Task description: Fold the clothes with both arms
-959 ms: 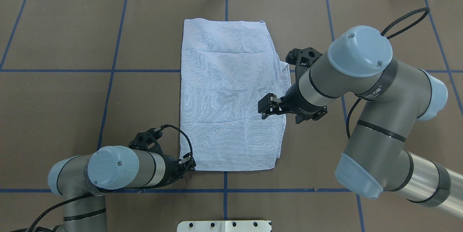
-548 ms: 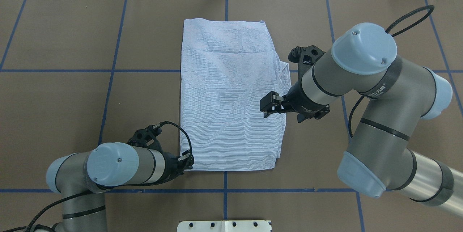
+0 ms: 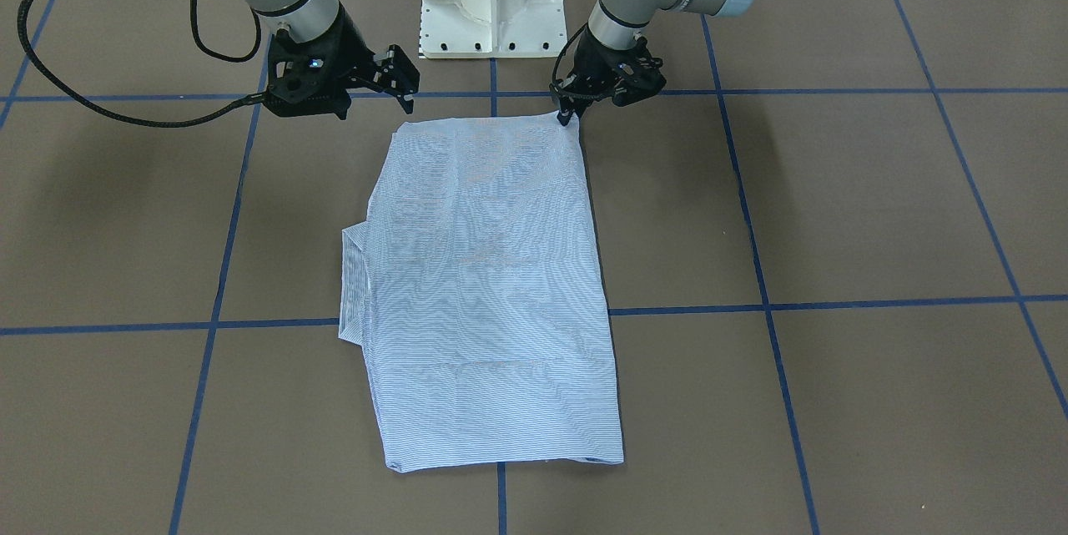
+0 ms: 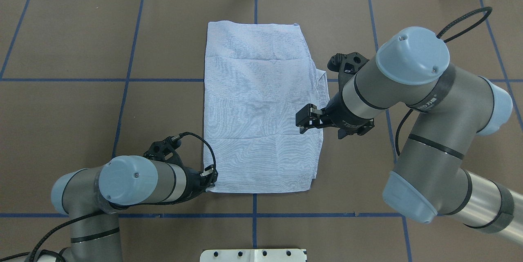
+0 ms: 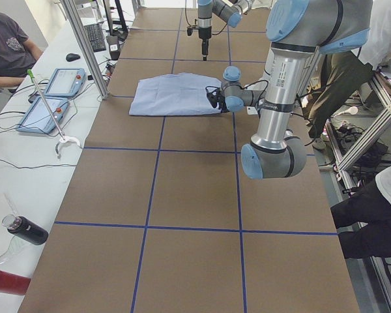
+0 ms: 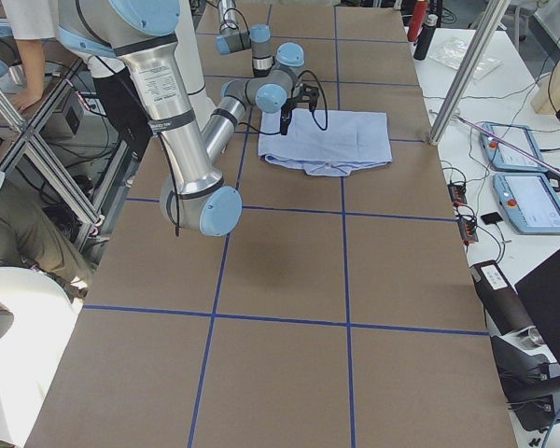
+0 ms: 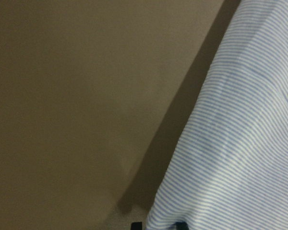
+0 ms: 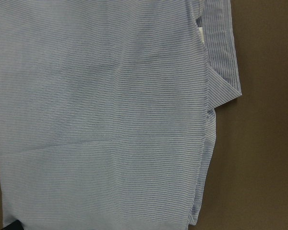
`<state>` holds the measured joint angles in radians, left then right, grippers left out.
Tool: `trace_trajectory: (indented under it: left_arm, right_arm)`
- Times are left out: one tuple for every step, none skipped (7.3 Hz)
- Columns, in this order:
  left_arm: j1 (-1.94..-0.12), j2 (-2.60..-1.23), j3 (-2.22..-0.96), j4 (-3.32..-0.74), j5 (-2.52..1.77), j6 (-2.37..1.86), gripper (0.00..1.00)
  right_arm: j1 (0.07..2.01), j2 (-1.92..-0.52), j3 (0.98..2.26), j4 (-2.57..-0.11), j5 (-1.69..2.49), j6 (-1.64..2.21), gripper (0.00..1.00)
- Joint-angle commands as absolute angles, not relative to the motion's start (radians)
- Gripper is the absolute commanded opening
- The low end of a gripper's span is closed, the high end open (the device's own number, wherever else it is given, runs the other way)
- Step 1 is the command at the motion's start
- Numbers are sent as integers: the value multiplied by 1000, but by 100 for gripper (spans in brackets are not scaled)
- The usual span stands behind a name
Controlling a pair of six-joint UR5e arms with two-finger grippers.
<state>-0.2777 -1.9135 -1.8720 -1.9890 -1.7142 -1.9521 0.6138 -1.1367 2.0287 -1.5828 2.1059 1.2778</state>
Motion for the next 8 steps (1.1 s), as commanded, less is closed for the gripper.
trace_trajectory:
  left_arm:
    - [-279, -1917, -1875, -1988, -1720, -1953, 0]
    - [-281, -1925, -1882, -1987, -1721, -1953, 0]
    - [-282, -1927, -1887, -1985, -1721, -1953, 0]
    - [-284, -1927, -1887, -1985, -1721, -1953, 0]
    - [-284, -1927, -1887, -1985, -1721, -1953, 0]
    - [-284, -1927, -1885, -1985, -1721, -1953, 0]
    - [-284, -1927, -1885, -1985, -1721, -1953, 0]
    - [-285, -1927, -1885, -1985, -1721, -1953, 0]
  right_arm:
    - [611, -1153, 2028, -1578, 2091, 1279, 100]
    - [607, -1160, 2029, -1575, 2089, 1281, 100]
    - [591, -1161, 2023, -1575, 2086, 1337, 100]
    - [554, -1163, 2025, -1574, 2041, 1430, 100]
    - [475, -1170, 2034, -1571, 1943, 1510, 100]
    - [410, -1173, 2046, -1571, 1878, 1602, 100]
    - [369, -1177, 2045, -1571, 1838, 1655, 100]
    - [351, -1213, 2040, -1528, 1812, 1664, 100]
